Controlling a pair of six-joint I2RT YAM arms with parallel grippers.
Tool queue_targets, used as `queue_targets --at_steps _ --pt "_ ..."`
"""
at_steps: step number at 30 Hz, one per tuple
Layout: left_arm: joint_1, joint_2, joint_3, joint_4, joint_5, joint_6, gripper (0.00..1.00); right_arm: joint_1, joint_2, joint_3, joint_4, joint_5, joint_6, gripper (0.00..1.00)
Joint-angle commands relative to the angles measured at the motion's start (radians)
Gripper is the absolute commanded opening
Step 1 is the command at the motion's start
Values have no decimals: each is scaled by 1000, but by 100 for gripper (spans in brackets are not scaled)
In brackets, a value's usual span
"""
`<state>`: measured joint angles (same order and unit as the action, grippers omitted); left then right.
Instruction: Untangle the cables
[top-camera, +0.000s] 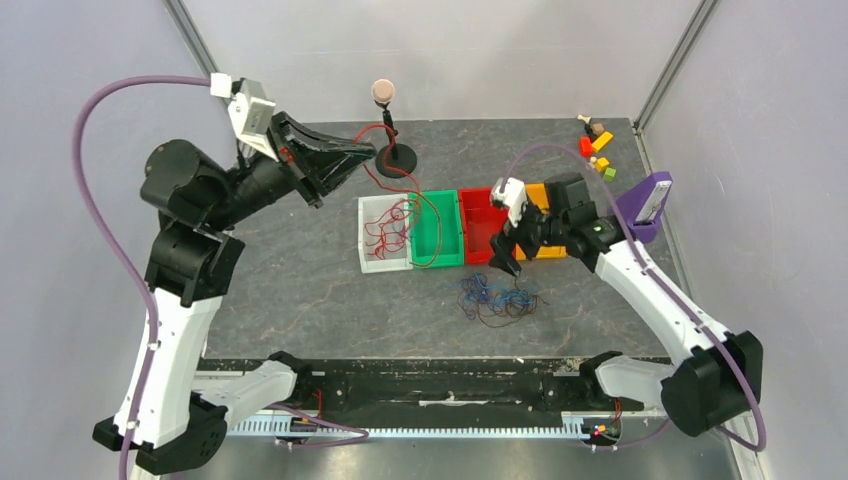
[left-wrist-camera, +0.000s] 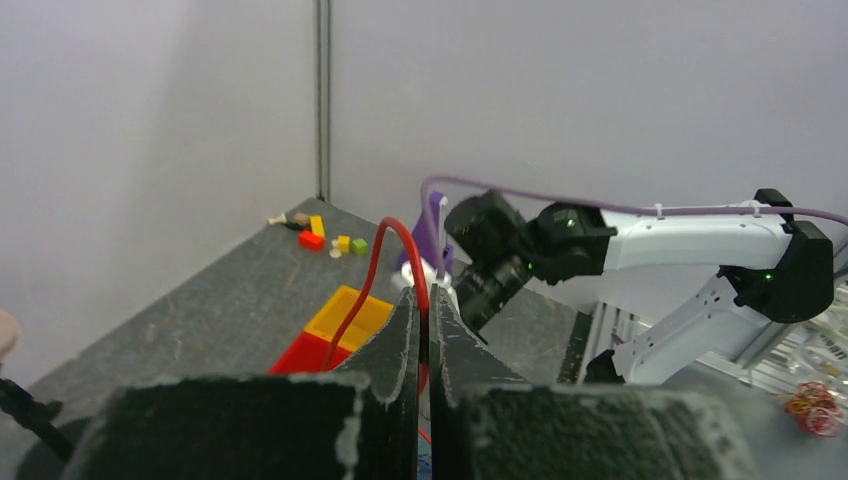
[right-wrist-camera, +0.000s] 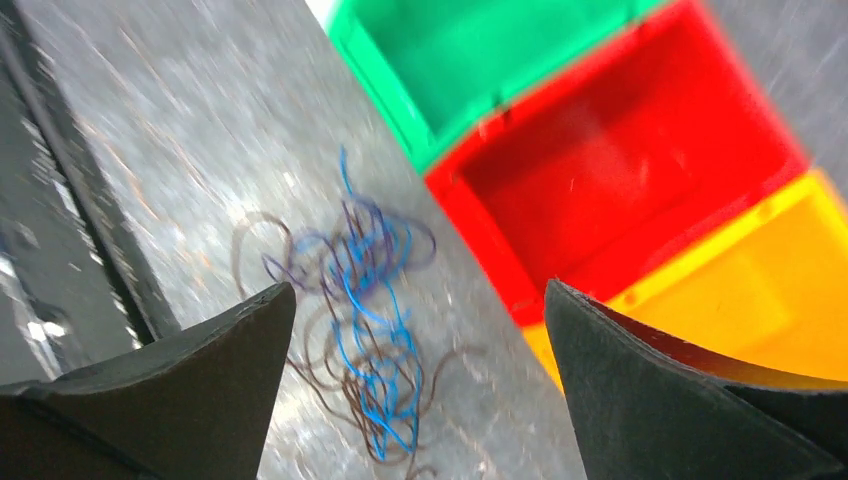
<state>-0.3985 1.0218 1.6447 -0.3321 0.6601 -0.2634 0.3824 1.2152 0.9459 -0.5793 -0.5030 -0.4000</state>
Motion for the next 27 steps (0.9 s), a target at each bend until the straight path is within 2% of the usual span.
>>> queue_targets --at_steps 1,5,8,13,16,20,27 --pt "4 -13 -62 86 15 -139 2 14 -49 133 21 -214 130 98" --pt "5 -17 -134 175 31 -261 2 35 -85 130 143 -309 268 98" --pt "3 -16 -166 199 -2 -335 2 35 -91 125 168 -342 306 98" --pt "3 -33 -210 159 -112 -453 2 39 -168 71 257 -292 298 99" --pt "3 -39 -217 103 -207 -503 2 56 -223 5 387 -248 338 93" --pt "1 -3 -154 -21 -313 -548 2 107 -261 -59 540 -166 378 88" --pt "2 11 -125 -59 -385 -654 2 245 -232 -53 697 -70 397 79"
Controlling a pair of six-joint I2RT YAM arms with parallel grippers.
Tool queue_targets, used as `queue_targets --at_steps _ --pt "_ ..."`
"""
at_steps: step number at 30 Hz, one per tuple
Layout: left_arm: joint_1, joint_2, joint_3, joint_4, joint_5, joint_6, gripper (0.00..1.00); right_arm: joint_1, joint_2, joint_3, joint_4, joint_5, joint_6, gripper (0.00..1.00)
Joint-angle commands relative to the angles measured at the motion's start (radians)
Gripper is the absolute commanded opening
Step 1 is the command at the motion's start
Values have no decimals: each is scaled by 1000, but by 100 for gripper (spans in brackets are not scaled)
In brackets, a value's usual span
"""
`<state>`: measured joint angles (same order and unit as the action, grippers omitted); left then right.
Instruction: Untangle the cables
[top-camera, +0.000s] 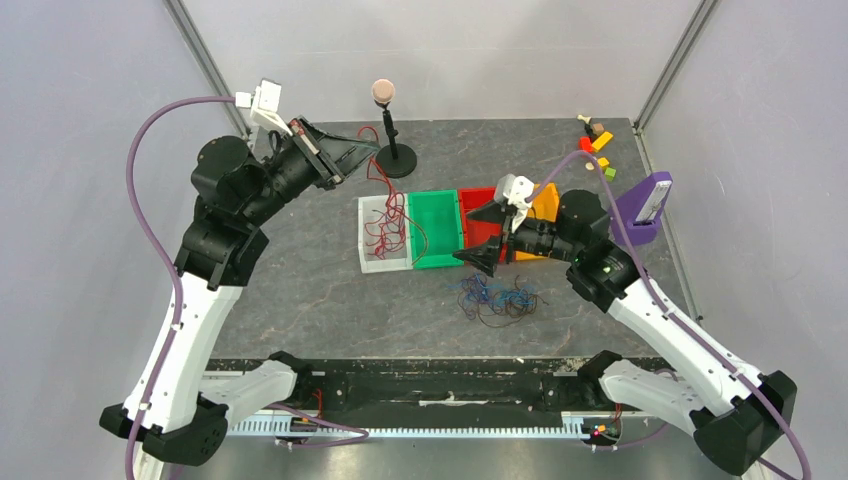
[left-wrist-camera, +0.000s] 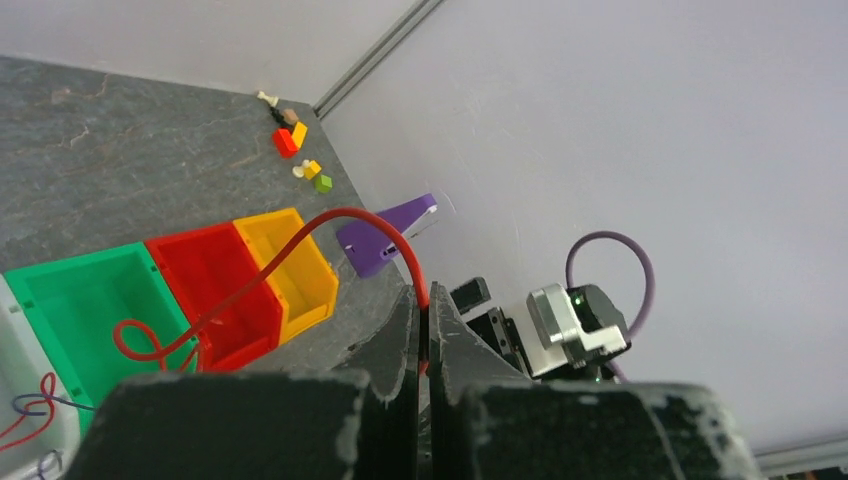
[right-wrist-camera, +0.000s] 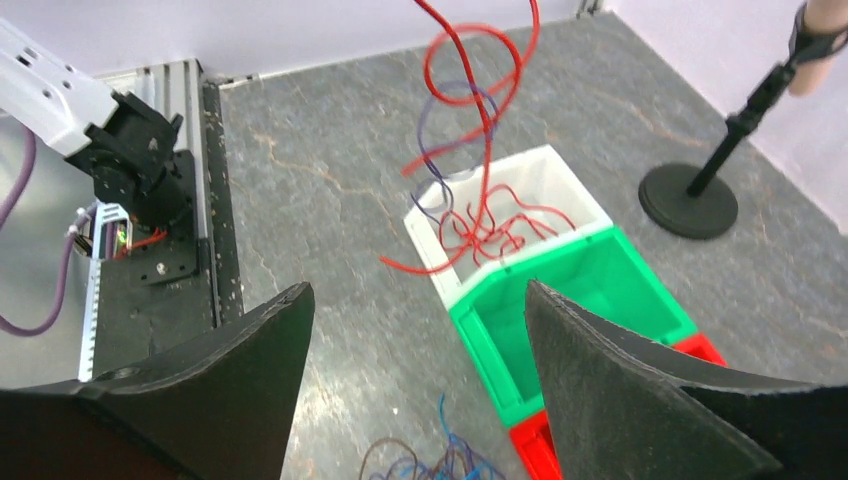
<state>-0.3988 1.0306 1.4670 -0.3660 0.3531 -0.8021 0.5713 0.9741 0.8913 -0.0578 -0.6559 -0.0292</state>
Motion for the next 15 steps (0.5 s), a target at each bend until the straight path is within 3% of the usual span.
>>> queue_targets --at_steps 1,15 --pt "3 4 60 -28 -82 -130 2 71 12 -7 207 99 25 78" --pt "2 26 107 20 -39 -258 2 264 157 -8 337 277 -37 65"
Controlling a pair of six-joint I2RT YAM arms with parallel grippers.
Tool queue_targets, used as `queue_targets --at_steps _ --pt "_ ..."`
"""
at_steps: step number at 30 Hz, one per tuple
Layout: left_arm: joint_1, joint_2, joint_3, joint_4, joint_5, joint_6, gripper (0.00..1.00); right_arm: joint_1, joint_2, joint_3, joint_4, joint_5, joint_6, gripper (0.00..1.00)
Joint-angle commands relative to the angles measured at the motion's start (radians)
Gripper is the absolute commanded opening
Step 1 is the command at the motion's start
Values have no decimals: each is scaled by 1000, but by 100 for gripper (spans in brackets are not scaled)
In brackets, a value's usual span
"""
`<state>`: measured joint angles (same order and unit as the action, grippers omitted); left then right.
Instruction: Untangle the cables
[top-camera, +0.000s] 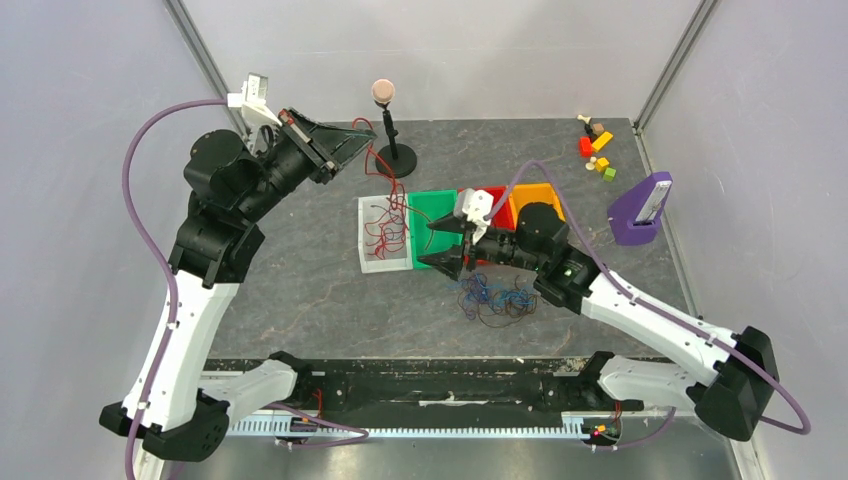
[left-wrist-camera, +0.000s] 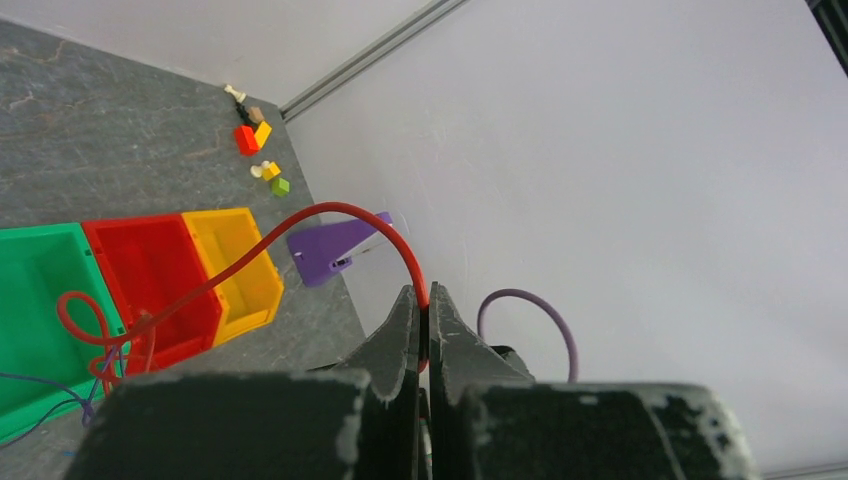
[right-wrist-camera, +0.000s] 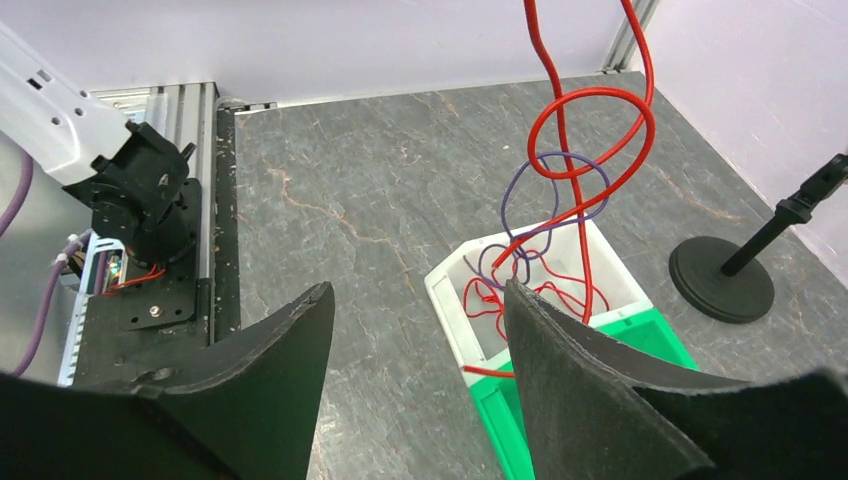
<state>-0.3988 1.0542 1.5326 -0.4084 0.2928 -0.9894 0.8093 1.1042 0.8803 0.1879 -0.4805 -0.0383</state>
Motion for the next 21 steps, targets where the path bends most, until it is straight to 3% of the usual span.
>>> queue_targets --at_steps 1,13,16,21 --pt "2 3 44 69 26 -77 2 28 35 1 105 114 -28 65" --pt "2 5 85 116 55 -120 2 39 114 -77 282 202 -30 55" --pt "2 0 79 125 55 -118 2 42 128 -68 318 203 -31 48" --pt "2 1 74 155 64 -140 2 48 151 -47 332 198 -38 48"
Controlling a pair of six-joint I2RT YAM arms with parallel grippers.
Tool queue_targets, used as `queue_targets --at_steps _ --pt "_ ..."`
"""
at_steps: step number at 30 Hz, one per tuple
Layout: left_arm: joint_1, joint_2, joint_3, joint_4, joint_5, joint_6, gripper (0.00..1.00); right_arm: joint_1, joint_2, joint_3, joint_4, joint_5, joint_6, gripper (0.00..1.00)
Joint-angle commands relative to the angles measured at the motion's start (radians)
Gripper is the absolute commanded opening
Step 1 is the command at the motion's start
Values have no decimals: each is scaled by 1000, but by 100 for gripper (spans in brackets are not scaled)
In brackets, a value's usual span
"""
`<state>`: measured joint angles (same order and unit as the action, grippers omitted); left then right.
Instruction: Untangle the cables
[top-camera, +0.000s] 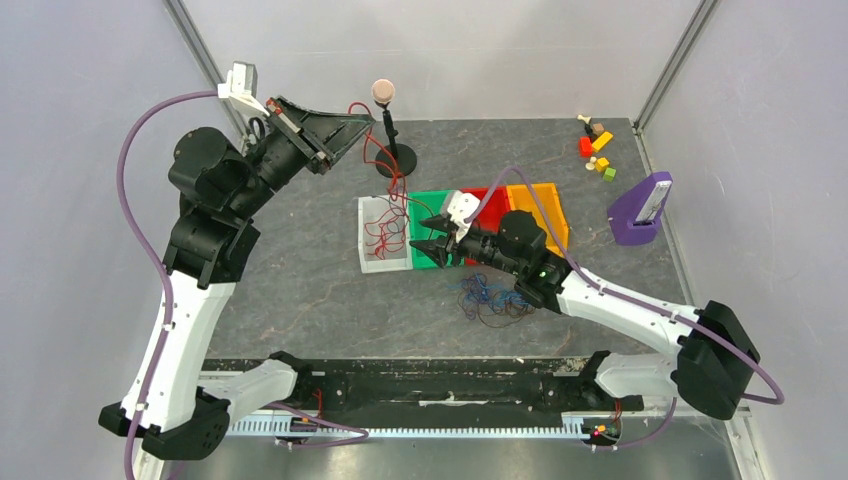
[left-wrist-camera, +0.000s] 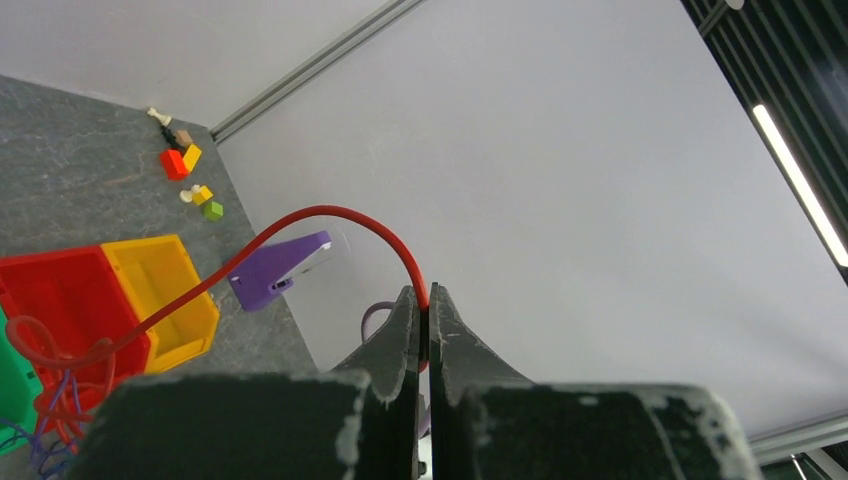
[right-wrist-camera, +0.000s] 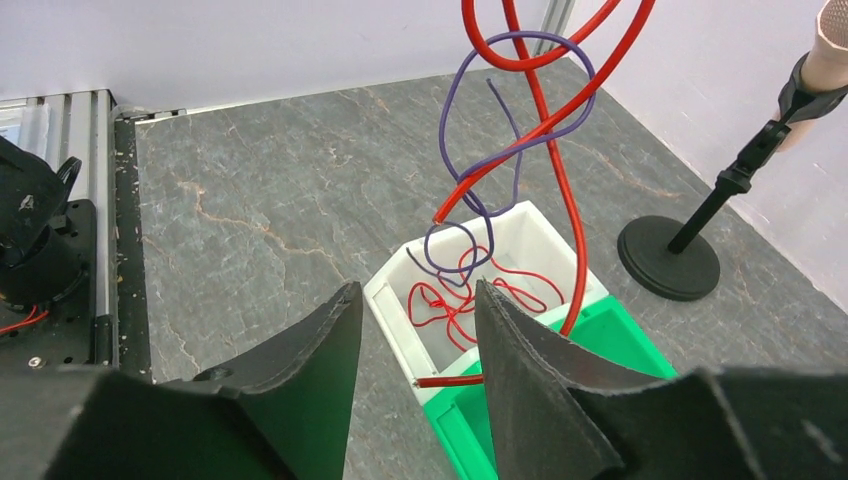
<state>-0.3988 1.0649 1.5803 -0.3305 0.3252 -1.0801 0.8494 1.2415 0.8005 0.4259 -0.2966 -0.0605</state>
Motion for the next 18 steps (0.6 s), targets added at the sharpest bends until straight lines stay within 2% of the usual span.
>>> queue_targets --at_steps 1,7,13,18 --pt "2 -9 25 84 33 -52 2 10 20 34 100 14 -16 48" --pt "2 -4 21 123 46 -60 2 21 58 19 175 32 -32 50" --pt "2 -10 21 136 55 -56 2 25 100 5 279 88 -27 57" --pt "2 -15 12 143 55 -56 2 24 124 16 337 79 -15 58"
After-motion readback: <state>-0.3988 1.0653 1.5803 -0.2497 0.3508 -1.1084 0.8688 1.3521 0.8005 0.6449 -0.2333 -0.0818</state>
